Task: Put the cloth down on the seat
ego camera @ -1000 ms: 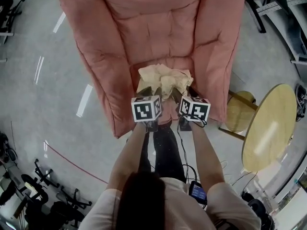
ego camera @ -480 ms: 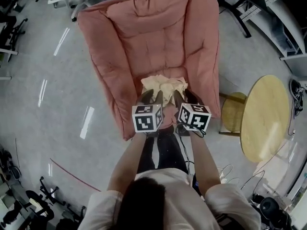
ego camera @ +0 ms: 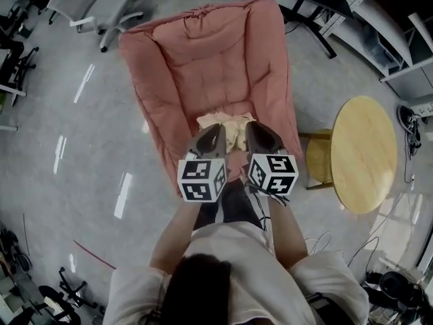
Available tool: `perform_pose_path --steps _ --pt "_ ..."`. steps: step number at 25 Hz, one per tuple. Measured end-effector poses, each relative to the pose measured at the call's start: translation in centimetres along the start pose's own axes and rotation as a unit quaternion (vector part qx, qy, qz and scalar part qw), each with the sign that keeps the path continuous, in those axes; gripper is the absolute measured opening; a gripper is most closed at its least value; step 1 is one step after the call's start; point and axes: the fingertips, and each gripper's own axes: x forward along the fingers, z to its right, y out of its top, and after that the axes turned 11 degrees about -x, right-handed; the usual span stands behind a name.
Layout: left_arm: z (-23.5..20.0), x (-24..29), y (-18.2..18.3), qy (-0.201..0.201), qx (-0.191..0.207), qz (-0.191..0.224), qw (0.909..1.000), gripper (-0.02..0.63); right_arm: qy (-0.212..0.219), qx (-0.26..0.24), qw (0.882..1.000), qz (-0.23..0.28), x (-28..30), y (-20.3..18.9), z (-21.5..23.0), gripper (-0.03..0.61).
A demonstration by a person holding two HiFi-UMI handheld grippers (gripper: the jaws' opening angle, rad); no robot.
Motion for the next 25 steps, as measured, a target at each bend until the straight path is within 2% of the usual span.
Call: perform_pose_path --steps 6,12,18,25 --pt "3.1 -4.1 2.2 -0.027 0.044 0.049 0.9974 0.031 -0.005 -0.078 0.994 0.075 -4.8 4.1 -2.6 0.028" --pt "5.1 -7.0 3.5 -0.061 0.072 0.075 0.9926 0.028 -0.019 -0.116 0.988 0.099 -7.3 5.8 -5.2 0.028" --pt "5.5 -8.4 2.7 -0.062 0.103 0.079 0.9896 0.026 -0.027 -0.123 0.985 0.114 -8.7 5.9 -6.4 0.027" --pt "5.9 -8.8 2.4 -0.067 0.109 0.083 0.9883 0.026 -0.032 -0.125 0.985 0.117 -9.2 5.9 -6.8 0.026"
